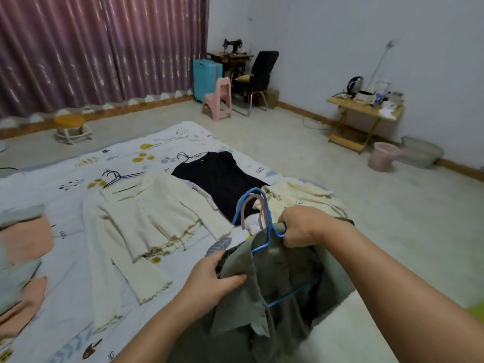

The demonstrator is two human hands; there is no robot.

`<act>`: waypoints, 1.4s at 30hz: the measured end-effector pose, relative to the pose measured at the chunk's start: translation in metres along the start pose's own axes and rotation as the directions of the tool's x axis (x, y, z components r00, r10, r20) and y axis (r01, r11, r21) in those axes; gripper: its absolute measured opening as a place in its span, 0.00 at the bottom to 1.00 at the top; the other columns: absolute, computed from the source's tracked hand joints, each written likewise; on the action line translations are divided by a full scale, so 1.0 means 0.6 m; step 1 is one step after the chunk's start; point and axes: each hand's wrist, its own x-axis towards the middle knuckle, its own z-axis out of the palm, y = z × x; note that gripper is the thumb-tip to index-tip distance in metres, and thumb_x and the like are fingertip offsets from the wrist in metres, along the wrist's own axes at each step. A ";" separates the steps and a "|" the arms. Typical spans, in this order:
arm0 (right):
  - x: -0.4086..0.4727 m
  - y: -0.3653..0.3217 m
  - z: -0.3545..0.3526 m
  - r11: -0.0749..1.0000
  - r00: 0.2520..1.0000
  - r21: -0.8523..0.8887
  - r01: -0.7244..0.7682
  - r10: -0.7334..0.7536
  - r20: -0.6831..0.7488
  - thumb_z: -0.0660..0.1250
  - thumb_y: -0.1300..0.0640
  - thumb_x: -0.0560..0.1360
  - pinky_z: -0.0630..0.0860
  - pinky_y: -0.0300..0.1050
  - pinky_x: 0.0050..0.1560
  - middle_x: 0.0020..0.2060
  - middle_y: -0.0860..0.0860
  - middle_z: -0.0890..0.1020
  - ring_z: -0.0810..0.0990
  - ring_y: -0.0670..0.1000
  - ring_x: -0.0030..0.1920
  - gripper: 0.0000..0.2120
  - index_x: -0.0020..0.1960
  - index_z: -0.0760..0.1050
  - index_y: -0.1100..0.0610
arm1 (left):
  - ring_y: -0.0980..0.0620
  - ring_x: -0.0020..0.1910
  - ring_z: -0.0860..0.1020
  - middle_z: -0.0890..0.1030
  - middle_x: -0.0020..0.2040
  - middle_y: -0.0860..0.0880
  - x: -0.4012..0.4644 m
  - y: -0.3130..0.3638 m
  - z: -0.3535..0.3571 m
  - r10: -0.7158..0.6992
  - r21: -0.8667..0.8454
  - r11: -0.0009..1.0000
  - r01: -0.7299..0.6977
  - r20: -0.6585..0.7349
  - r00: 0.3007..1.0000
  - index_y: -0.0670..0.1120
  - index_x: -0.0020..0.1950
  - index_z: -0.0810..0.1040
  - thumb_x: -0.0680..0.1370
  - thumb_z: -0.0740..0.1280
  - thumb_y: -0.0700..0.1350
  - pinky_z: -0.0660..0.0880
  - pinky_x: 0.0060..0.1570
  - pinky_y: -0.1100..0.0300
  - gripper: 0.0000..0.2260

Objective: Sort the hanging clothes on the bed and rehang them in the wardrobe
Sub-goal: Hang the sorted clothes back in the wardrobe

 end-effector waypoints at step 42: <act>-0.855 0.117 0.163 0.380 0.500 0.818 -0.432 0.856 -0.134 0.64 0.63 0.66 0.74 0.45 0.37 0.32 0.53 0.76 0.79 0.55 0.41 0.04 0.39 0.77 0.58 | 0.53 0.53 0.75 0.78 0.57 0.50 -0.451 0.403 0.497 0.783 0.210 0.552 -0.807 0.204 0.588 0.50 0.59 0.74 0.79 0.60 0.47 0.69 0.52 0.63 0.09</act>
